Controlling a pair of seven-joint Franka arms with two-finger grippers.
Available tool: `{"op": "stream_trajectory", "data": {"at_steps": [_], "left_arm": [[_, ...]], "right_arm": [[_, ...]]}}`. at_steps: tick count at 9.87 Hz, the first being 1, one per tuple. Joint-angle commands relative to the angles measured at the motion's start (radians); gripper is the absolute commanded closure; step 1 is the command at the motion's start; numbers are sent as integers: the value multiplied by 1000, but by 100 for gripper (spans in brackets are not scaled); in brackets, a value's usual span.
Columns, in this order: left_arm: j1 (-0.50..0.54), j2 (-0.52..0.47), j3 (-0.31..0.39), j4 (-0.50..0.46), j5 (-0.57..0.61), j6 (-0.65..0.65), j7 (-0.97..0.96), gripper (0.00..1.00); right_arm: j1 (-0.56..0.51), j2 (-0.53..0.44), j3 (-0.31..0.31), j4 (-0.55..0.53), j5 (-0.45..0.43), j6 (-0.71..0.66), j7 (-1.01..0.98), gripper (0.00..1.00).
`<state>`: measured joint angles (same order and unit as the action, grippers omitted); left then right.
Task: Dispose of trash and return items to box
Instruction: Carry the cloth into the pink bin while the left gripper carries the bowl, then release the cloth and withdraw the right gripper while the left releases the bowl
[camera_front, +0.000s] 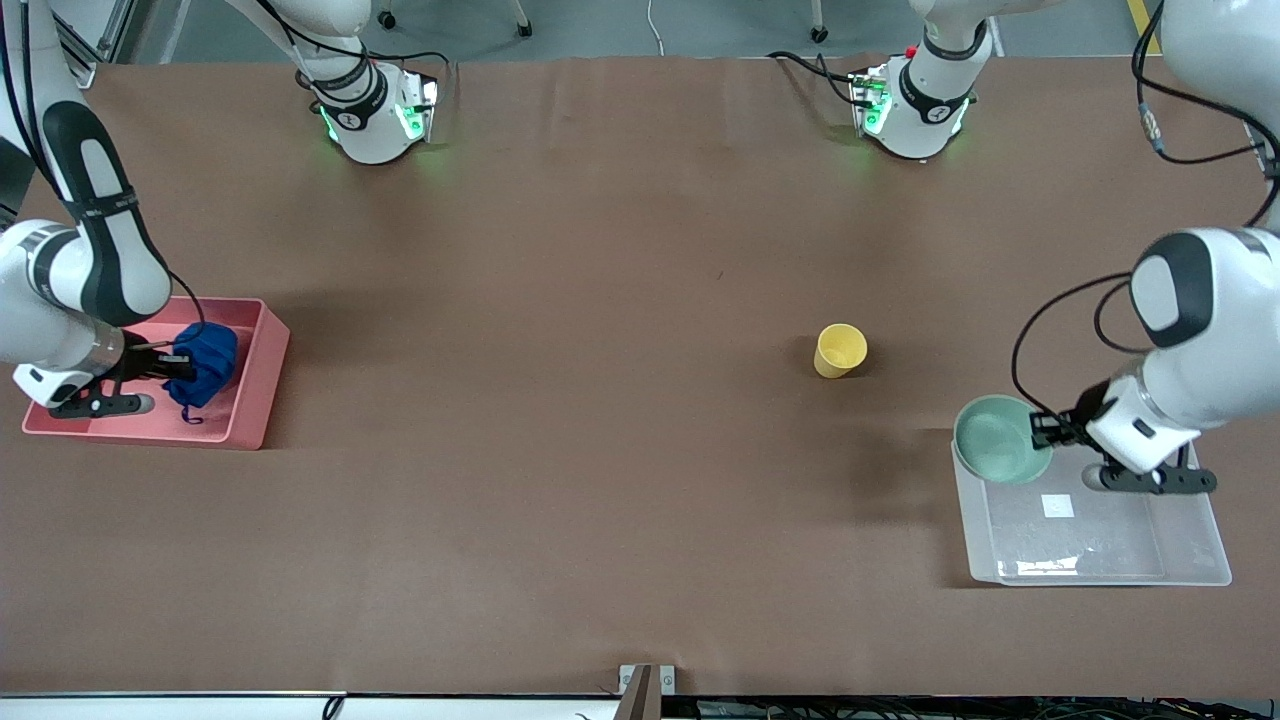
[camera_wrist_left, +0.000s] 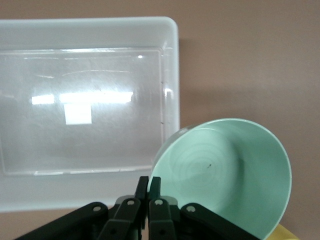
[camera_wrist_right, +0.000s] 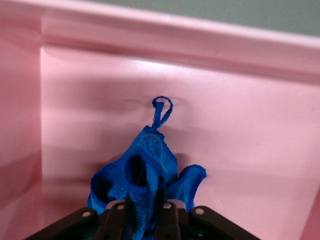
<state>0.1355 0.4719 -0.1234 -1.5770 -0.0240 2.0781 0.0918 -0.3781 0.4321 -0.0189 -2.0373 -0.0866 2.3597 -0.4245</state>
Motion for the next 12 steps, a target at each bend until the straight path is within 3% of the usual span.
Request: {"op": "stream_trajectory", "data": {"at_steps": [1, 4, 9, 11, 12], "left_arm": [[62, 124, -2, 112, -4, -27, 112, 100], [101, 218, 11, 189, 2, -13, 173, 99], [102, 318, 36, 198, 6, 92, 194, 95], [101, 355, 36, 196, 7, 151, 189, 92], [101, 356, 36, 192, 9, 154, 189, 88]], "right_arm": [[-19, -35, 25, 27, 1, -93, 0, 0], [11, -151, 31, 176, 36, -350, 39, 0], [287, -321, 30, 330, 54, -603, 536, 0], [303, -364, 31, 408, 68, -713, 569, 0], [297, -393, 25, 458, 115, -800, 564, 0]]}}
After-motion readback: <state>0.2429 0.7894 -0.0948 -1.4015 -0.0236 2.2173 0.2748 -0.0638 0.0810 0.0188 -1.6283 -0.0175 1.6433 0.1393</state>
